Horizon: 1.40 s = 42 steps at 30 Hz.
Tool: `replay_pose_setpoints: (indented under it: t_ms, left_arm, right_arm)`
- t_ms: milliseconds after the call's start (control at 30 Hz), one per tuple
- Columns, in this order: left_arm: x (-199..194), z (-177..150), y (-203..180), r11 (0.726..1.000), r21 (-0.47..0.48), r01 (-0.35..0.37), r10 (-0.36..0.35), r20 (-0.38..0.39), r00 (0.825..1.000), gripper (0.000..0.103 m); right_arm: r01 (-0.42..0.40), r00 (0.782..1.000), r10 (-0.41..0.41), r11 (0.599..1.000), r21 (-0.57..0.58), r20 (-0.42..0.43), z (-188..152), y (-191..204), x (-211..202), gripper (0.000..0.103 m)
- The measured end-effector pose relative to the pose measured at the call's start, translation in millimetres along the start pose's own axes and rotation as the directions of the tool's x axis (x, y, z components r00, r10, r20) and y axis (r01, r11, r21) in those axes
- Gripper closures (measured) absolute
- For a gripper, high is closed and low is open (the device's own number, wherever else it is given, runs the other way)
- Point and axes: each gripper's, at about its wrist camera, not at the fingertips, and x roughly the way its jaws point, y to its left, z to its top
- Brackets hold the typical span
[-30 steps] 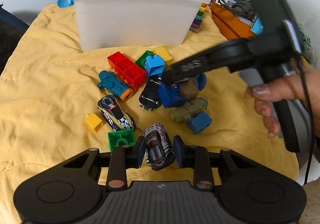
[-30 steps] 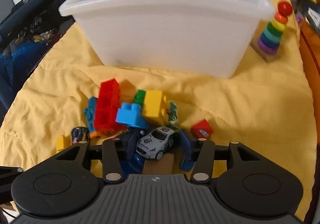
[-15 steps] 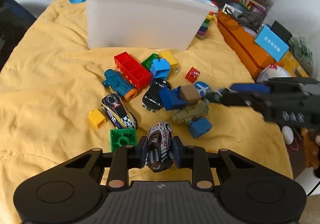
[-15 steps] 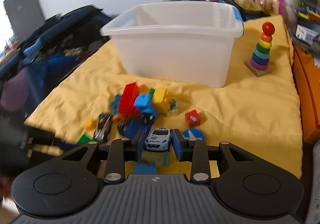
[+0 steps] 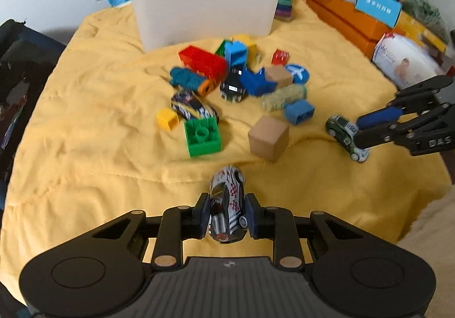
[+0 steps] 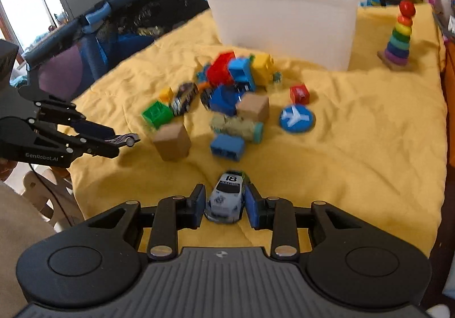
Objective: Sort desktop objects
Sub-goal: 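Lift both cars over the white bin and open both grippers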
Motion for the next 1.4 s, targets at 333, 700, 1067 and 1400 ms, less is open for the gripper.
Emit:
replay_pose_setpoints:
  t_ms: [333, 700, 1067, 1400]
  left_arm:
    - [0.2, -3.9, -8.8, 0.999, -0.029, -0.014, 0.014, 0.012, 1.000, 0.061]
    - [11.2, -6.4, -5.7, 1.000, -0.008, 0.017, -0.017, -0.023, 1.000, 0.069]
    - [-29.8, 37.1, 16.7, 0.998, -0.035, 0.055, -0.050, 0.142, 0.989, 0.070]
    - [-66.1, 152.1, 50.0, 0.995, -0.089, 0.050, -0.010, 0.403, 0.915, 0.070]
  right_arm:
    - [0.015, 1.000, -0.015, 0.999, -0.039, -0.013, -11.1, 4.8, -6.6, 0.061]
    - [0.091, 0.992, -0.096, 0.994, -0.053, -0.079, -11.5, 15.2, 19.9, 0.059]
    - [0.154, 0.988, -0.154, 0.987, -0.051, -0.010, 8.1, 19.3, 3.5, 0.070]
    - [0.203, 0.944, -0.211, 0.978, 0.056, 0.255, 99.9, -10.2, -37.7, 0.070]
